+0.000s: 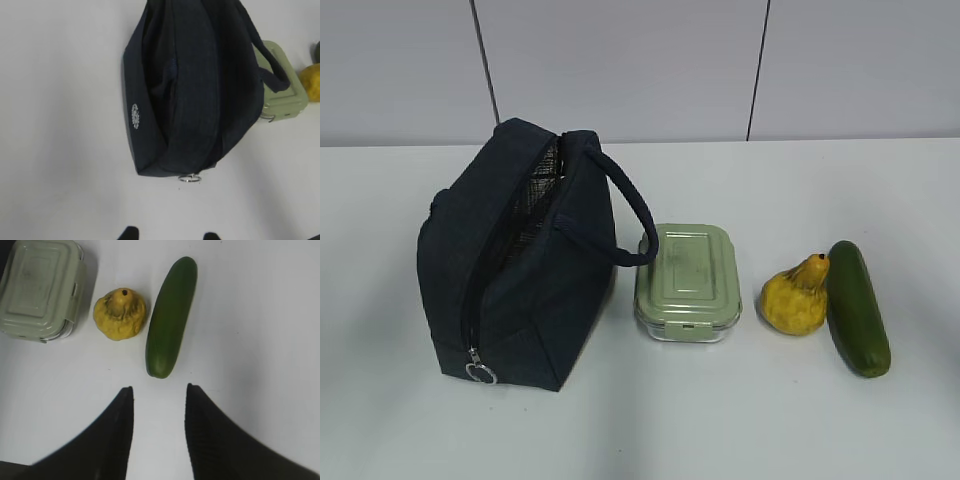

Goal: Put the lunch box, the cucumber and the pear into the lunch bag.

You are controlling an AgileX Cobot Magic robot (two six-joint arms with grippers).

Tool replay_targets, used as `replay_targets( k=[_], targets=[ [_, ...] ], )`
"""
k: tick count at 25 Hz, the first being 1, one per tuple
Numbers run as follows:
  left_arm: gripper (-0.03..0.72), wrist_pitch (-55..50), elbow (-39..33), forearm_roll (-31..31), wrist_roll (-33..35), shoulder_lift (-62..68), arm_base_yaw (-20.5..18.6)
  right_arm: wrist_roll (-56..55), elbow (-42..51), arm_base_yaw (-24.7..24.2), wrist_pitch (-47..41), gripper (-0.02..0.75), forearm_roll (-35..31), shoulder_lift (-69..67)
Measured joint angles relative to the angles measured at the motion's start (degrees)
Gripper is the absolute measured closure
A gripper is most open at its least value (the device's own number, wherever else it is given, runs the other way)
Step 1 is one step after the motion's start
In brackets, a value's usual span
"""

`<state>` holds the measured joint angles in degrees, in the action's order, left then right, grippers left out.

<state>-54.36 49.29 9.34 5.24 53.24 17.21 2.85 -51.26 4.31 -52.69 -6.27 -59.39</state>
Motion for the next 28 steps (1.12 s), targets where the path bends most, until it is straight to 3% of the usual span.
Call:
replay_targets(
  k=[3, 7, 10, 12, 14, 17, 28],
  targets=[
    [0.39, 1.4, 3.4, 3.0, 5.8, 6.7, 0.0, 0.3, -1.6, 0.0, 2.2, 0.439, -2.9, -6.7],
    [0.259, 2.9, 8.5, 8.6, 11.4, 14.7, -1.1, 1.3, -2.9, -1.7, 3.3, 0.321, -5.2, -12.5],
    [0.228, 2.6, 11.4, 15.7, 17.0, 19.9, -4.8, 7.1, -3.1, -7.3, 3.3, 0.277, -11.3, -16.2],
    [0.228, 1.7, 12.5, 24.2, 22.4, 23.5, -7.9, 14.2, -3.1, -12.8, 2.7, 0.269, -19.9, -19.1],
    [0.228, 0.9, 13.0, 28.8, 25.6, 26.2, -10.4, 19.8, -3.2, -16.8, 1.7, 0.267, -25.7, -21.7],
    [0.232, 1.0, 13.1, 28.4, 26.8, 29.1, -12.1, 23.3, -3.7, -18.6, 1.7, 0.266, -27.8, -25.2],
    [0.263, 1.2, 13.2, 27.0, 27.8, 31.7, -10.7, 26.9, -8.5, -17.5, 2.1, 0.266, -31.1, -33.3]
  ],
)
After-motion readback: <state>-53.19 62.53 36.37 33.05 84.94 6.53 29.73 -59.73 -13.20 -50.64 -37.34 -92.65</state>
